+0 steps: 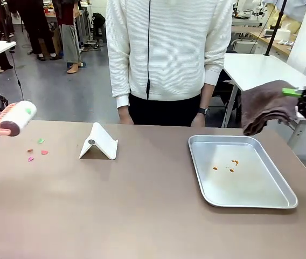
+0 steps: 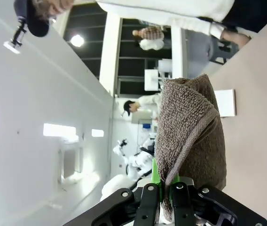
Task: Clean the surface of the table.
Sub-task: Hold the Lint Roller with your left hand and the towel with your right hand.
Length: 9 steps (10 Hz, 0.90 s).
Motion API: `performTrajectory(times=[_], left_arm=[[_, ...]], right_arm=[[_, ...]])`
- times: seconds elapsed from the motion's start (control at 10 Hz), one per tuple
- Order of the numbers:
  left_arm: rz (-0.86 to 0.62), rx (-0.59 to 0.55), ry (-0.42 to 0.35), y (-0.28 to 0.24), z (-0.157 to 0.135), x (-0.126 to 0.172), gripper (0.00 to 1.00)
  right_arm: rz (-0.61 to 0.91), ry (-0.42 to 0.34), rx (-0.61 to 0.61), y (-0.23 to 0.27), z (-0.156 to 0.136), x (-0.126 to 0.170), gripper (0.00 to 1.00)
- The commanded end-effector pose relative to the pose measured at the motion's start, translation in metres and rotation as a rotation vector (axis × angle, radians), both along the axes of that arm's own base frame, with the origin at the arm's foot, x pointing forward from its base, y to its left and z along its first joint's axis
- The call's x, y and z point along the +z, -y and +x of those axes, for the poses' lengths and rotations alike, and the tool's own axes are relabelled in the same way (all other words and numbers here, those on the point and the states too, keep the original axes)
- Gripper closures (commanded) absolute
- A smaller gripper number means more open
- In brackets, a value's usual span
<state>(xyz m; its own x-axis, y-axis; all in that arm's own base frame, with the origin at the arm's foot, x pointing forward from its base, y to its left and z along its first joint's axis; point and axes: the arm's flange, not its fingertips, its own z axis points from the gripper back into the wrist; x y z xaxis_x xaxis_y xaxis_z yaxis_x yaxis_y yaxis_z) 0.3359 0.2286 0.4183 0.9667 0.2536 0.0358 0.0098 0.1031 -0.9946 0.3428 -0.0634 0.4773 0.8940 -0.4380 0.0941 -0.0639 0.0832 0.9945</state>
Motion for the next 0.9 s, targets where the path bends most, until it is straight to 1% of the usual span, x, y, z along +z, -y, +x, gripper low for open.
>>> performTrajectory(times=[0.0,0.1,0.2,0.3,0.4,0.5,0.8], left_arm=[[-0.089,-0.019,-0.006,-0.027,0.019,-0.006,1.00],[-0.096,-0.004,-0.034,-0.028,0.023,-0.009,1.00],[-0.104,0.013,-0.044,-0.026,0.028,-0.011,1.00],[-0.106,-0.001,-0.029,-0.022,0.030,-0.011,1.00],[-0.080,-0.025,-0.027,-0.015,0.038,-0.011,1.00],[-0.078,0.000,-0.037,-0.026,0.028,-0.022,1.00],[-0.078,0.000,-0.037,-0.026,0.028,-0.022,1.00]], right_arm=[[0.062,0.000,0.004,-0.006,-0.030,-0.028,1.00],[0.067,-0.001,0.009,-0.006,-0.028,-0.034,1.00],[0.045,-0.003,0.003,-0.008,-0.026,-0.037,1.00],[0.039,-0.021,-0.006,0.013,0.000,-0.012,1.00],[0.039,-0.021,-0.006,0.013,0.000,-0.012,1.00],[0.039,-0.021,-0.006,0.013,0.000,-0.012,1.00],[0.039,-0.021,-0.006,0.013,0.000,-0.012,1.00]])
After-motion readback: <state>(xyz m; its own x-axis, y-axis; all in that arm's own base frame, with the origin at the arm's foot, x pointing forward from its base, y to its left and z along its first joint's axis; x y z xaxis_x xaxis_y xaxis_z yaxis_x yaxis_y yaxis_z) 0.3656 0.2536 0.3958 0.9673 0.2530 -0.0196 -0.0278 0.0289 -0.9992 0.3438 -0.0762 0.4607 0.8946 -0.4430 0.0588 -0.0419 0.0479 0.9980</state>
